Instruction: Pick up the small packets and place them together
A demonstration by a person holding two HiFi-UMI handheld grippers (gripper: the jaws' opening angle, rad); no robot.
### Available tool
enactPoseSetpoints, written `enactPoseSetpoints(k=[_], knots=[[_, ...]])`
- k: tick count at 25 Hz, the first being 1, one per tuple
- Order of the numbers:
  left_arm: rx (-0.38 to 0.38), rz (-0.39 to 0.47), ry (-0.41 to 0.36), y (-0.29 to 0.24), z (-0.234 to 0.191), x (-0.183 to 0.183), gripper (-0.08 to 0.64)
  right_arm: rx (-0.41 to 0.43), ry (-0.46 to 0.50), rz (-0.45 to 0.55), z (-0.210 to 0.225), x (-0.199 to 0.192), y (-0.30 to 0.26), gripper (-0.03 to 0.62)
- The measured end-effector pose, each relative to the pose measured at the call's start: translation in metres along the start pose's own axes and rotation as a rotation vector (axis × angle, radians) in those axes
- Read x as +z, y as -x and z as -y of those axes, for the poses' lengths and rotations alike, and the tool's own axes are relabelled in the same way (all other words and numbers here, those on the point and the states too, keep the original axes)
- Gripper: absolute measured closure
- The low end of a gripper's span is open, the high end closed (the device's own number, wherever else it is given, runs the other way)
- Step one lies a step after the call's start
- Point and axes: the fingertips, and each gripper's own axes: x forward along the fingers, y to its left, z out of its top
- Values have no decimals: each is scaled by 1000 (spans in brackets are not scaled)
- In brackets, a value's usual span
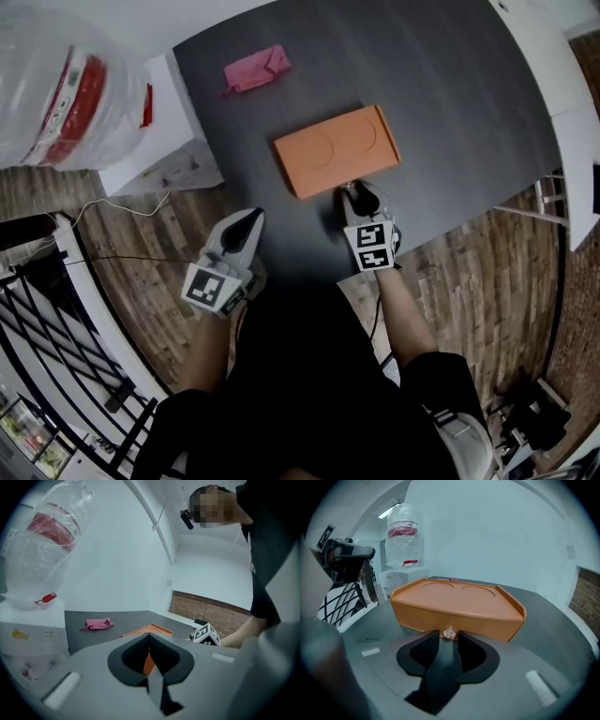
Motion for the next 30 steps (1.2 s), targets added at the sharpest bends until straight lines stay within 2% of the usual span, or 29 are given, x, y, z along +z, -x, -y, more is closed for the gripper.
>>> enactPoseSetpoints(k=[5, 11, 18, 26, 30], knots=[[36, -8, 45, 17, -7, -11, 560, -37, -10, -10, 4, 1, -4, 495], [25, -4, 65, 16, 0, -13, 560, -42, -5, -4, 3, 0, -6, 520], [10, 22, 57, 17, 14, 1, 560, -55, -8, -4, 1, -8, 4, 520], [51, 37, 38, 23, 13, -15, 560, -58, 20, -42, -6, -31, 21, 520], [46, 36, 47, 23, 18, -20, 560, -46, 2, -66, -9, -45, 30, 520]])
